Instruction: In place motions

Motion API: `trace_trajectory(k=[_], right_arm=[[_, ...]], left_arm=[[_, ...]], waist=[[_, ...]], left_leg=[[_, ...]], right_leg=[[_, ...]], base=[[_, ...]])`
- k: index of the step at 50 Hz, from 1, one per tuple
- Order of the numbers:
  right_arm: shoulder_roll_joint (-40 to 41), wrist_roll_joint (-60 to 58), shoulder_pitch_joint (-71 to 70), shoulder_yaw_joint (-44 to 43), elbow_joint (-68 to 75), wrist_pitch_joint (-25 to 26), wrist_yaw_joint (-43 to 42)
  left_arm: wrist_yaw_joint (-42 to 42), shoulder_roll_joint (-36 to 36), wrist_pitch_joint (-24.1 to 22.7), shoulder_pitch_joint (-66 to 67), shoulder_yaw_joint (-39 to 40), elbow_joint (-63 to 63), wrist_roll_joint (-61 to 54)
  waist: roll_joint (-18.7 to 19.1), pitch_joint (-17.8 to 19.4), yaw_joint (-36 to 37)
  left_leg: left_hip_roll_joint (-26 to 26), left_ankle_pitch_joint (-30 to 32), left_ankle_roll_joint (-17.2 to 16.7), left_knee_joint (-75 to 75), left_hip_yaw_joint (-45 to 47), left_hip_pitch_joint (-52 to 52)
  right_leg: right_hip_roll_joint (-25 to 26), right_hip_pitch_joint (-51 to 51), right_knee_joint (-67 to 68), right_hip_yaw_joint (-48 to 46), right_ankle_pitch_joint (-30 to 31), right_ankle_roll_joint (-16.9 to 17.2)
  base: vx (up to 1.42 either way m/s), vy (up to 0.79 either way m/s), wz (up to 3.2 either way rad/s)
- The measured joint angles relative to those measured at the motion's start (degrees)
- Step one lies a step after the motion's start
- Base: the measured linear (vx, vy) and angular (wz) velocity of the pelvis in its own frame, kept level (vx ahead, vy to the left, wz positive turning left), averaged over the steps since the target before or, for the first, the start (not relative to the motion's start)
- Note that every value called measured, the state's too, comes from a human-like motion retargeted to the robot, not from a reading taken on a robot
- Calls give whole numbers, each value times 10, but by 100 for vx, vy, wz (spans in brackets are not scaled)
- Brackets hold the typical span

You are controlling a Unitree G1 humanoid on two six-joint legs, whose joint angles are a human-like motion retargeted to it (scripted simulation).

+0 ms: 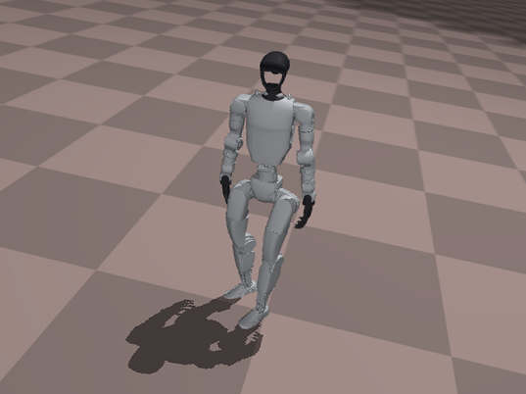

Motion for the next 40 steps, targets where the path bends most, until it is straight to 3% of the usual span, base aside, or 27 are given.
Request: trace_trajectory(k=[11, 20, 30, 40], right_arm=[[10, -10, -7, 11, -18, 0, -3], [20, -29, -15, 46, -49, -10, 1], [19, -48, -6, 54, -43, -13, 7], [10, -15, -9, 36, -18, -7, 1]], left_arm=[[14, 2, -7, 20, 2, 10, -4], [10, 0, -9, 12, -16, -9, -2], [6, -4, -11, -19, -39, -24, -11], [6, -6, -12, -18, -35, -26, -9]], waist=[[0, 1, 44], [-1, 4, 44], [-8, -1, 24], [-9, -6, -15]], left_leg=[[-22, 32, -24, -8, -75, -8], [-21, 35, -32, -7, -92, -10], [-11, 22, -19, -7, -58, -8], [12, -19, 11, -7, 33, 12]], right_leg=[[5, 35, 19, -104, -42, -6], [10, 42, 34, -131, -52, -13], [8, 26, 29, -92, -30, -16], [7, -10, 14, 25, 20, -18]], base=[[-1, 11, 118], [-1, -4, 33], [-1, -11, -47], [-4, -21, -131]])
